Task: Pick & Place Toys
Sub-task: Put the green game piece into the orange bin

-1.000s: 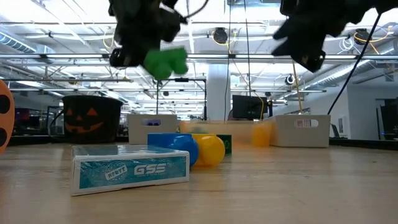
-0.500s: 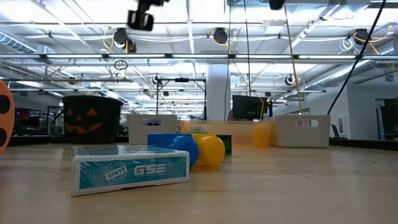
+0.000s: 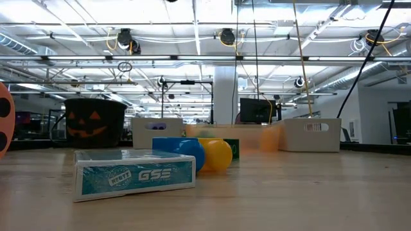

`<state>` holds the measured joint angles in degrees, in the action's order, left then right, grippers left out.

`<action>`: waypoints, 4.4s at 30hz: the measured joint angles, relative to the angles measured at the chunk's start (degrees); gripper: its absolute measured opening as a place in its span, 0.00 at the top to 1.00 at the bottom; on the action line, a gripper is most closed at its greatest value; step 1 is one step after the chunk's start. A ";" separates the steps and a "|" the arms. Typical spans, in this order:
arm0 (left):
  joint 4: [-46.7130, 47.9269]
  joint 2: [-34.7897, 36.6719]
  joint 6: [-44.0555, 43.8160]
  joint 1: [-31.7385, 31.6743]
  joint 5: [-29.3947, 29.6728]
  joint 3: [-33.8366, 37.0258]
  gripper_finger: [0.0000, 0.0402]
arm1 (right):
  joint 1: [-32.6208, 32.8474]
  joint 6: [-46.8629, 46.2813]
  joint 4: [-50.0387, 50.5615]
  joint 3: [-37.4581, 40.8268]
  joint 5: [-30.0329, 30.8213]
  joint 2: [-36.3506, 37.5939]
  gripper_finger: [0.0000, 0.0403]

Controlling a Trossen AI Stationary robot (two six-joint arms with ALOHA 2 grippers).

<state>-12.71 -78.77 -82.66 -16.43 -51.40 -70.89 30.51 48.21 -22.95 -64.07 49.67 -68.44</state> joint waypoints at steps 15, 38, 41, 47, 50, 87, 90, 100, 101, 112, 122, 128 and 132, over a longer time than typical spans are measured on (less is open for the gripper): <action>-1.92 -4.45 -12.22 1.82 -5.91 0.02 0.92 | -1.69 9.05 -3.50 0.07 0.21 -8.35 0.48; -27.93 -17.19 -31.85 7.82 -8.86 0.02 0.96 | -3.81 23.56 -5.60 0.07 0.03 -11.62 0.40; -27.53 -17.28 -31.77 7.70 -9.09 0.03 0.98 | -3.90 24.56 -6.61 0.07 0.12 -12.57 0.40; -27.71 -17.26 -31.30 7.74 -9.15 0.04 0.91 | -4.65 26.12 -9.13 0.07 -0.03 -13.68 0.40; -27.75 -17.26 -31.41 7.75 -9.04 0.04 0.92 | -5.61 26.47 -10.16 0.07 0.00 -14.10 0.42; -24.76 -17.20 -22.40 7.08 -6.89 0.02 0.69 | -6.42 27.93 -11.95 0.15 4.50 -14.05 0.69; -24.74 -17.20 -20.61 6.80 -7.17 0.02 0.63 | -6.02 27.93 -12.18 0.15 4.61 -13.80 0.69; -24.78 -17.20 -12.87 2.57 -11.36 0.02 0.49 | -4.21 24.75 -11.95 0.15 9.75 -12.80 0.68; -24.76 -17.20 -11.75 1.86 -11.88 0.02 0.48 | -4.19 23.50 -12.10 0.15 10.48 -12.67 0.68; -24.77 -17.20 4.88 -9.03 -10.22 0.02 0.48 | -6.60 9.66 -10.11 0.09 13.55 -9.41 0.68; -24.77 -17.20 14.58 -16.10 -7.70 0.02 0.48 | -19.46 -5.95 4.03 0.07 9.07 -3.11 0.68; -24.78 -17.20 19.22 -18.18 -7.51 0.02 0.48 | -31.16 -20.39 22.51 -3.76 -4.75 -2.28 0.68; -24.78 -17.22 20.49 -19.72 -7.60 0.02 0.48 | -40.38 -28.72 33.69 -8.69 -17.06 -5.33 0.68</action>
<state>-37.50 -95.98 -62.16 -36.15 -59.00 -70.88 -9.87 19.48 10.74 -72.76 32.61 -73.77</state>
